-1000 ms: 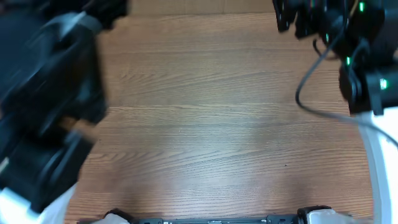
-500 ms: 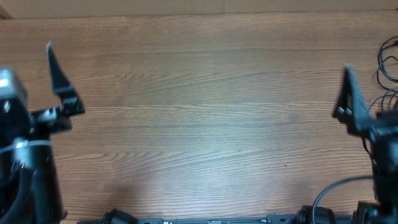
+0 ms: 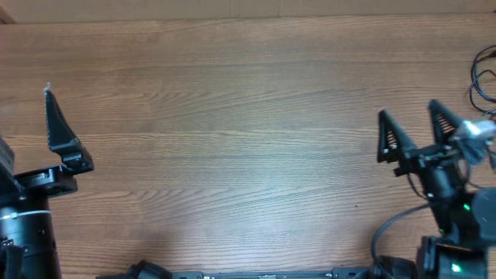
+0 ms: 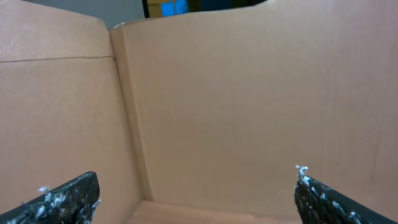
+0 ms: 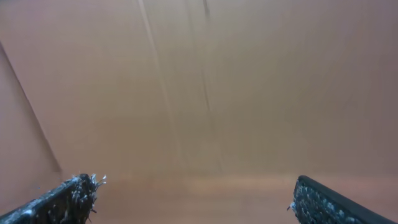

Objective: Untangle cables

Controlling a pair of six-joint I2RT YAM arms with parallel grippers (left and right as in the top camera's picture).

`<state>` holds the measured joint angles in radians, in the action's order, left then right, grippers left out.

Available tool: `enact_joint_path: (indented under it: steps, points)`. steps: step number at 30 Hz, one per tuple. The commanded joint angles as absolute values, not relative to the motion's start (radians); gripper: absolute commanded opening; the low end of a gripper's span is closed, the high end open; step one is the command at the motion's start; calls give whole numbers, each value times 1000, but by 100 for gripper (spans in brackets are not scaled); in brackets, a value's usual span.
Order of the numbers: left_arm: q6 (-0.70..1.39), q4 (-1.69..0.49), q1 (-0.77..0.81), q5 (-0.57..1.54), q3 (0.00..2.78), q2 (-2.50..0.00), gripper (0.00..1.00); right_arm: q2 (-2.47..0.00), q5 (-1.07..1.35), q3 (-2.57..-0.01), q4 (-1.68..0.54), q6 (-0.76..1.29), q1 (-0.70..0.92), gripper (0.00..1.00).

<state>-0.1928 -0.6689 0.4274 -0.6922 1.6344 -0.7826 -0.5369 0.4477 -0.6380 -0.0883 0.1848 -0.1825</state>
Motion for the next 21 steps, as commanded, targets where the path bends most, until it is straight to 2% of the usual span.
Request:
enact_joint_path:
  steps: [1, 14, 17, 21]
  points:
    - [-175, -652, 429, -686, 1633, -784, 100, -556, 472, -570, -74, 124, -179, 100]
    - [-175, -650, 429, -686, 1633, -784, 100, -911, 395, -461, 34, 143, -179, 100]
    - [-175, -649, 429, -686, 1633, -784, 100, -938, 469, -469, 55, 167, -179, 100]
    - [-175, -649, 429, -686, 1633, -784, 100, -875, 616, -521, 68, 42, -179, 100]
